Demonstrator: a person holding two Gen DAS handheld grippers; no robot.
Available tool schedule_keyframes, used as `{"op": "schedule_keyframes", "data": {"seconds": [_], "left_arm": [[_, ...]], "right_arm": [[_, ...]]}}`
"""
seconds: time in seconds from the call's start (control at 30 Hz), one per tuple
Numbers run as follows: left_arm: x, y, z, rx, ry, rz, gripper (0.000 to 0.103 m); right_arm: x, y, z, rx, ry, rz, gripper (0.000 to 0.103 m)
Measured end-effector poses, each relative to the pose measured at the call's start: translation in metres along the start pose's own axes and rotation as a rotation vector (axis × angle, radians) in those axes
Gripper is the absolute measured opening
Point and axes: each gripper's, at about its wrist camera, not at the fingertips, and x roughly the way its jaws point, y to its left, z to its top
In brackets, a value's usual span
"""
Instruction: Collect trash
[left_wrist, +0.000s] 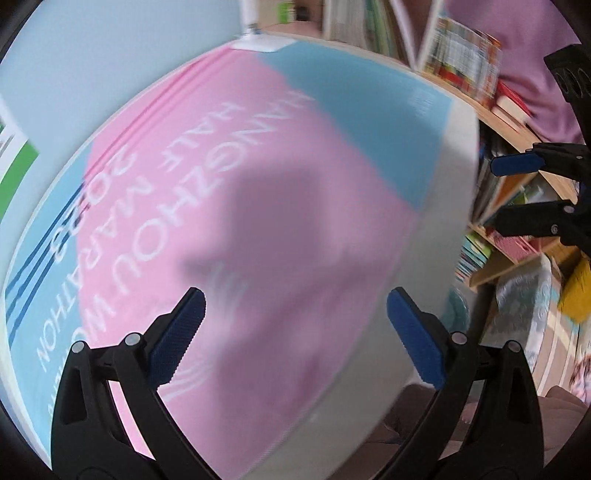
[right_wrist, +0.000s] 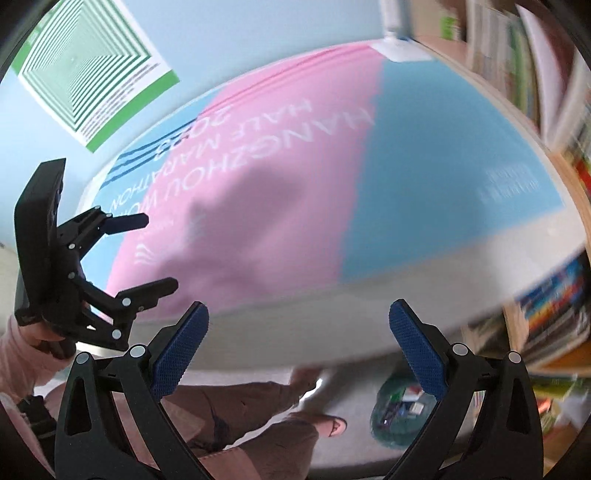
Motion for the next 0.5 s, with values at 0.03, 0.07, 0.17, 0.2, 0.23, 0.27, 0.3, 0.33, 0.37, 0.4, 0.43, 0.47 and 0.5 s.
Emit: {"op": "schedule_keyframes", "data": {"seconds": [0.03, 0.07, 0.17, 0.2, 0.23, 0.27, 0.3, 0.33, 0.37, 0.4, 0.43, 0.47, 0.5], "left_arm": [[-0.001, 0.008, -0.001, -0.017, -0.002, 0.007, 0.096], [-0.002, 0.019, -0.003, -0.046, -0.004, 0.021, 0.096], [-0.007, 0.045, -0.01, -0.117, -0.003, 0.047, 0.096], [-0.007, 0.05, -0.012, -0.134, -0.003, 0.056, 0.096], [-0.009, 0.057, -0.015, -0.16, -0.003, 0.068, 0.096], [-0.01, 0.063, -0.018, -0.185, -0.002, 0.076, 0.096], [-0.01, 0.067, -0.019, -0.205, -0.002, 0.084, 0.096], [-0.012, 0.073, -0.023, -0.233, 0.0, 0.094, 0.096], [-0.012, 0.078, -0.025, -0.25, 0.001, 0.101, 0.096], [-0.013, 0.083, -0.028, -0.274, 0.002, 0.119, 0.096], [-0.015, 0.087, -0.031, -0.298, 0.002, 0.138, 0.096], [-0.016, 0.091, -0.032, -0.313, 0.003, 0.147, 0.096], [-0.017, 0.095, -0.035, -0.339, 0.002, 0.161, 0.096]], "right_arm": [[0.004, 0.006, 0.007, -0.015, 0.001, 0.005, 0.097], [0.008, 0.011, 0.014, -0.03, 0.002, 0.012, 0.097], [0.021, 0.027, 0.035, -0.069, 0.013, 0.035, 0.097], [0.025, 0.033, 0.039, -0.082, 0.016, 0.043, 0.097], [0.031, 0.04, 0.045, -0.103, 0.025, 0.057, 0.097], [0.035, 0.044, 0.049, -0.123, 0.034, 0.067, 0.097], [0.041, 0.05, 0.055, -0.141, 0.043, 0.073, 0.097], [0.047, 0.057, 0.061, -0.168, 0.055, 0.081, 0.097], [0.051, 0.061, 0.065, -0.188, 0.065, 0.091, 0.097], [0.055, 0.065, 0.069, -0.208, 0.075, 0.101, 0.097], [0.06, 0.071, 0.075, -0.236, 0.083, 0.111, 0.097], [0.064, 0.075, 0.079, -0.256, 0.089, 0.119, 0.097], [0.066, 0.079, 0.083, -0.274, 0.095, 0.128, 0.097]]}}
